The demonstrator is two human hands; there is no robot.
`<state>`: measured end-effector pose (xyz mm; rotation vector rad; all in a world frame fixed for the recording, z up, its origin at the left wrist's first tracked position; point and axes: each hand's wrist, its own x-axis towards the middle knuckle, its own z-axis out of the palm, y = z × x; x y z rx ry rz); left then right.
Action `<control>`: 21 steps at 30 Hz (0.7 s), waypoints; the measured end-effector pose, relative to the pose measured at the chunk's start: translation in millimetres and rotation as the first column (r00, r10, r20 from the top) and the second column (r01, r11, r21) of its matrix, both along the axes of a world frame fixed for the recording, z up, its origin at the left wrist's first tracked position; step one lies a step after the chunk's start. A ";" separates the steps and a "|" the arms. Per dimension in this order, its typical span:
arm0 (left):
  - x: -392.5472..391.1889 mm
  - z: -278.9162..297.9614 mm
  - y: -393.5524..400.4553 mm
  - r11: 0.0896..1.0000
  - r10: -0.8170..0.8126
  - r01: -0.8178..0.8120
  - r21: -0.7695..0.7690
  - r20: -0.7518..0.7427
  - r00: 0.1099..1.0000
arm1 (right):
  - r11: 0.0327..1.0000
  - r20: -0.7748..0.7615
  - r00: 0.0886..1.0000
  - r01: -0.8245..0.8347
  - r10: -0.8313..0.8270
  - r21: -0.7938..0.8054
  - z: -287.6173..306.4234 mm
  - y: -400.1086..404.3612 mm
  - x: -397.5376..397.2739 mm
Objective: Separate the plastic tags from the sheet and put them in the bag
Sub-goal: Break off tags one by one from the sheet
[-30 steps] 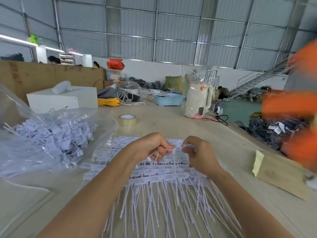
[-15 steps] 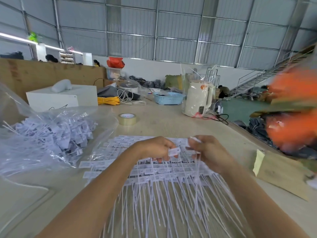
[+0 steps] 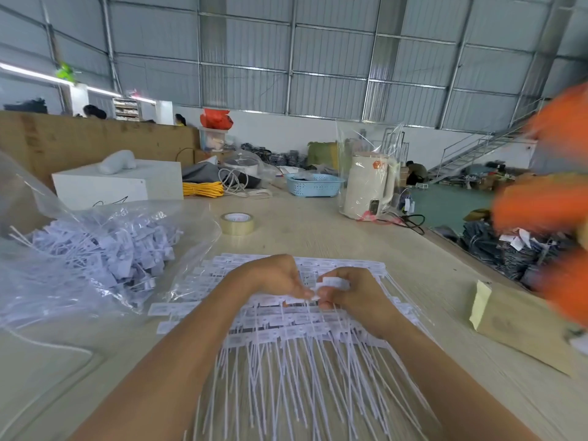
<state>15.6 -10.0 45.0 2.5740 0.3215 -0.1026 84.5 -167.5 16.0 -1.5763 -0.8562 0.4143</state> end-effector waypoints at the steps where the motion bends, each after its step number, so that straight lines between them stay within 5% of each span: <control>1: -1.9 0.0 3.0 1.000 0.004 -0.004 -0.009 -0.017 1.000 | 1.000 -0.011 1.000 -0.012 0.012 0.002 -0.7 1.5 -1.0; 5: -5.2 -3.3 6.3 0.991 -0.023 0.017 -0.132 -0.039 0.999 | 0.999 -0.032 0.999 0.039 -0.039 -0.012 -3.1 6.3 -2.7; 11: 1.5 -10.3 5.2 0.954 0.070 -0.068 -0.293 -0.004 0.998 | 0.985 0.147 0.976 0.170 -0.163 -0.039 -8.4 12.0 -1.1; 17: 2.3 -4.3 8.5 0.688 0.110 -0.230 -0.688 -0.215 0.970 | 0.968 0.403 0.886 0.253 -0.230 -0.003 -2.3 11.7 -4.8; 19: 0.4 -0.4 8.5 0.736 0.062 -0.191 -0.650 -0.216 0.975 | 0.953 0.368 0.882 0.300 -0.294 0.045 6.8 5.5 1.3; 21: -3.9 1.1 7.8 0.834 0.029 -0.140 -0.534 -0.212 0.977 | 0.898 0.090 0.903 0.398 -0.419 0.185 18.1 -8.9 17.3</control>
